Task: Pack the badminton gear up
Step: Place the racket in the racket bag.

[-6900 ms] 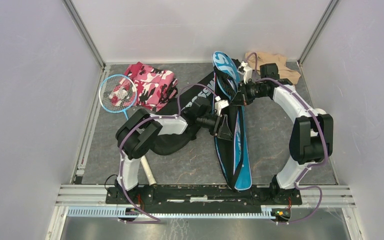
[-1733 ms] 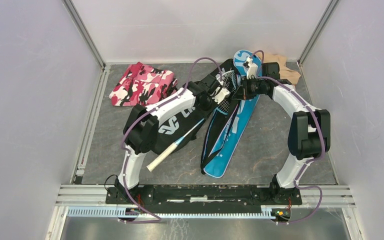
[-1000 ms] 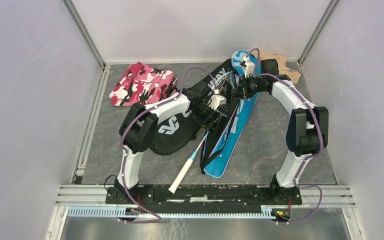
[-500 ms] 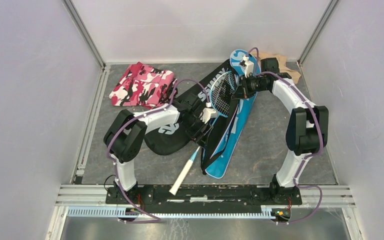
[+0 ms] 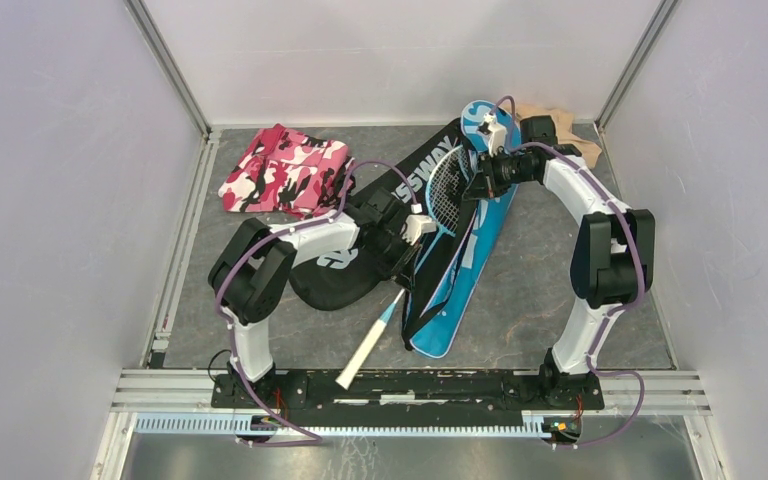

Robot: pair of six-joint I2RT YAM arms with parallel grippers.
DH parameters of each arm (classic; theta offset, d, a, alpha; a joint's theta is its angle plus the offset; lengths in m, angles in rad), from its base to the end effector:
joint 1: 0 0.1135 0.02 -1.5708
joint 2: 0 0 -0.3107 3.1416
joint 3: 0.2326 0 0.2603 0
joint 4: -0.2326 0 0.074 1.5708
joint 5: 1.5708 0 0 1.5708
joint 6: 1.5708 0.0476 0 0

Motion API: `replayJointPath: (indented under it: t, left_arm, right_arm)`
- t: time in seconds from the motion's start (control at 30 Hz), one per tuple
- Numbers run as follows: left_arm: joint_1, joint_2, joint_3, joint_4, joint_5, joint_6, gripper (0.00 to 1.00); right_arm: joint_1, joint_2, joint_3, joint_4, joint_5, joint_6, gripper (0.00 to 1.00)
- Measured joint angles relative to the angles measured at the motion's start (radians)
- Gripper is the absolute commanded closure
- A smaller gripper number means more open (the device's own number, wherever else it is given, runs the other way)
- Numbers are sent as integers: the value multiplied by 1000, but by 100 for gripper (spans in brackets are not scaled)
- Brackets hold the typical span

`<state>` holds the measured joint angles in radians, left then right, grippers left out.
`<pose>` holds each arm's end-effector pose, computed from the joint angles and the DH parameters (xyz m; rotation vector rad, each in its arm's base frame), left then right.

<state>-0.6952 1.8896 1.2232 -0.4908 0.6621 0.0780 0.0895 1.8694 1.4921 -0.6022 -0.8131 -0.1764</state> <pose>0.2872 -0.2777 0.1970 1.2226 2.4765 -1.0776 0.4237 0.0727 0.2843 -0.6173 2.2897 0.9803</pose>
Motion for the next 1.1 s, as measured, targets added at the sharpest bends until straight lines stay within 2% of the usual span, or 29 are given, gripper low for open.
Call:
replayJointPath:
  t: [0.13,0.43,0.73,0.8,0.93,1.1]
  left_arm:
    - [5,27,21,-2,23,-53,98]
    - [3,143,163,23,70,-177,98]
    - [5,256,298,142,100,-351,94]
    - [8,279,314,200,101,-407,86]
    - [14,313,314,323,108,-499,55]
    - [18,256,168,497,95,-523,27]
  right_arm:
    - [-2,6,0,-11,3,-8,100]
    - [16,11,0,-15,5,-29,100]
    - [51,11,0,-35,0,-53,100]
    - [51,11,0,-39,-1,-58,100]
    - [50,11,0,-42,2,-63,100]
    - [46,11,1,-61,-17,-64,100]
